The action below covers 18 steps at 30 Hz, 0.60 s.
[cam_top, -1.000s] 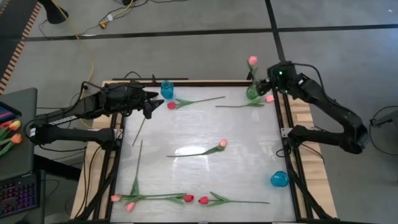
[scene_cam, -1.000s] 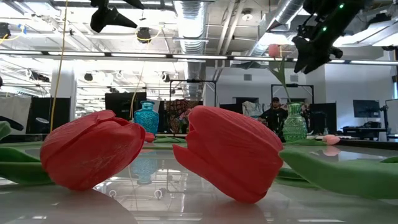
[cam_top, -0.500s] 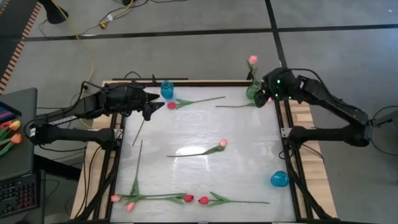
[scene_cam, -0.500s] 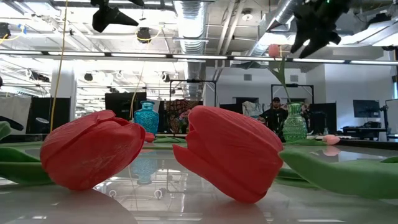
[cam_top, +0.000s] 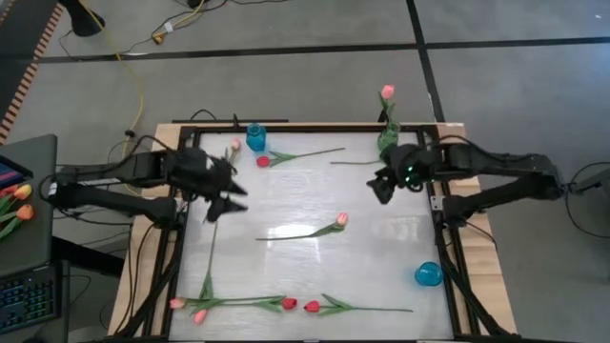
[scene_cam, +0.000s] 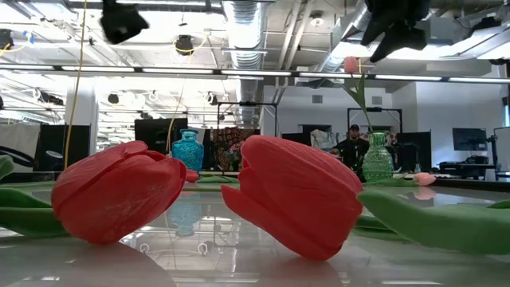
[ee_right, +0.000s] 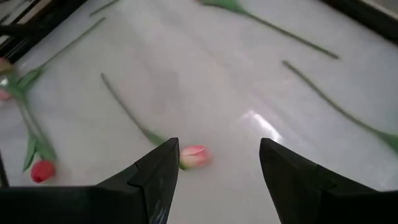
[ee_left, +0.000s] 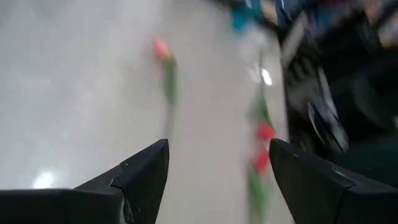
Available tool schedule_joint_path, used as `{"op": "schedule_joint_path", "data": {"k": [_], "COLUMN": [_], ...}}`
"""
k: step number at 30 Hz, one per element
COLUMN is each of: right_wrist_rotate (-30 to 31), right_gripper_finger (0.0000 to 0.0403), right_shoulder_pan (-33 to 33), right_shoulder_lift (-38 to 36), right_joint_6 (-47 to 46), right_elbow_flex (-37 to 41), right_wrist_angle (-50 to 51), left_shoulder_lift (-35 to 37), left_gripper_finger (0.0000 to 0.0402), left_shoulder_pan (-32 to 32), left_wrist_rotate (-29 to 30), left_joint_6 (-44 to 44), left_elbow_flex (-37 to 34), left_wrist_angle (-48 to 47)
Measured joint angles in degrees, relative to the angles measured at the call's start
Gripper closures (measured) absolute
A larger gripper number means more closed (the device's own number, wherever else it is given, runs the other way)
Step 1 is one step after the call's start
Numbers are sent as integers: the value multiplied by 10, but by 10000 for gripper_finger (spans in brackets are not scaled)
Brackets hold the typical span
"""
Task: Sort flowers into vase by color
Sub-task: Put the bottom left pink flower into the green vase
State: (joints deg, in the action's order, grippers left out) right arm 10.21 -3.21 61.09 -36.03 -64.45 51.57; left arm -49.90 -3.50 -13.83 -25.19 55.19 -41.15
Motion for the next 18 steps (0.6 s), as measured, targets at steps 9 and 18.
{"op": "schedule_joint_path", "data": {"k": [9,18], "right_wrist_rotate": [2,-3], "right_gripper_finger": [153,153], "right_shoulder_pan": [54,58], "right_shoulder_lift": [76,139], "right_joint_6": [39,95], "right_elbow_flex": [0,0], "right_wrist_angle": [-57,-82], "left_shoulder_lift": [-67,-155], "left_gripper_finger": [136,136], "left_shoulder_pan": [112,192], "left_wrist_rotate": [-27,-40], "left_joint_6": [-200,-402], "left_elbow_flex": [0,0], "left_wrist_angle": [-135,-201]}}
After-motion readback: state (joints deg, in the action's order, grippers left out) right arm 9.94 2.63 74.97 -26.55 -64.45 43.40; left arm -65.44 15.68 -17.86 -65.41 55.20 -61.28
